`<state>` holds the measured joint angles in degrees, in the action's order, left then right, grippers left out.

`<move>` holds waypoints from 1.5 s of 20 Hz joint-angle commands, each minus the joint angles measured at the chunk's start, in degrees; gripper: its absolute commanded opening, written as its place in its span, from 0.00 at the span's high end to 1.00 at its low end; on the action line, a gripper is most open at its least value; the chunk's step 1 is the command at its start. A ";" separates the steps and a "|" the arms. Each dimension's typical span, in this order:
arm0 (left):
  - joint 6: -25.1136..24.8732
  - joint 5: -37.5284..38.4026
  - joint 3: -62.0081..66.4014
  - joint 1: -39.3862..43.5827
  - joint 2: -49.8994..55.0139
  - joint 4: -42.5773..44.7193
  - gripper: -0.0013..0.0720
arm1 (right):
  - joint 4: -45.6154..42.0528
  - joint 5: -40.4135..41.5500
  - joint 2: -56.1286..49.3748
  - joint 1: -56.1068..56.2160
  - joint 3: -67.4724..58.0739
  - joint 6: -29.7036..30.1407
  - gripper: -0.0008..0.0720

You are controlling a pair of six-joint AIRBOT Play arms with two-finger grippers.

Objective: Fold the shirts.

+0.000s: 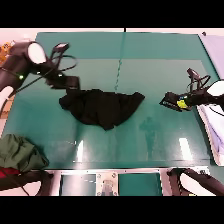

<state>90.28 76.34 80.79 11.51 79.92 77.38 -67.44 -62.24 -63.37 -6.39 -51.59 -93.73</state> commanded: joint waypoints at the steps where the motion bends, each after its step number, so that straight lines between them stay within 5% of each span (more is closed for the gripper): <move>1: -0.44 4.57 -9.14 -5.81 0.07 -5.88 0.06 | 4.31 5.09 -6.93 -0.13 0.68 1.95 0.42; 5: -3.76 -7.17 -23.61 -0.04 0.09 -18.21 0.06 | 16.00 8.33 -17.64 0.39 -2.14 9.20 0.43; 11: -0.46 -26.16 -30.95 10.73 1.95 -19.87 0.13 | 22.62 8.68 -29.62 5.77 -10.08 11.96 0.51; 14: -0.94 -24.17 -30.40 10.91 1.97 -20.59 0.85 | 25.31 8.85 -32.85 8.13 -13.44 11.96 0.51; 15: -2.08 -22.56 -29.68 10.91 1.68 -20.39 0.94 | 25.97 8.94 -33.53 8.41 -14.51 11.98 0.52; 17: -2.25 -19.80 -27.69 10.91 0.72 -18.12 0.94 | 26.16 9.29 -34.27 8.44 -16.17 12.28 0.81; 20: -1.84 -14.53 -24.17 8.09 -1.03 -14.73 0.94 | 26.14 9.73 -34.27 8.41 -16.94 14.58 0.97; 30: -4.57 -3.21 -23.34 -13.35 -9.88 -5.42 0.94 | 26.08 3.13 -34.16 0.48 -16.87 18.43 0.97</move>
<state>87.42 70.61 57.30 3.29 71.42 69.73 -41.45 -56.07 -97.51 -4.32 -68.40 -77.01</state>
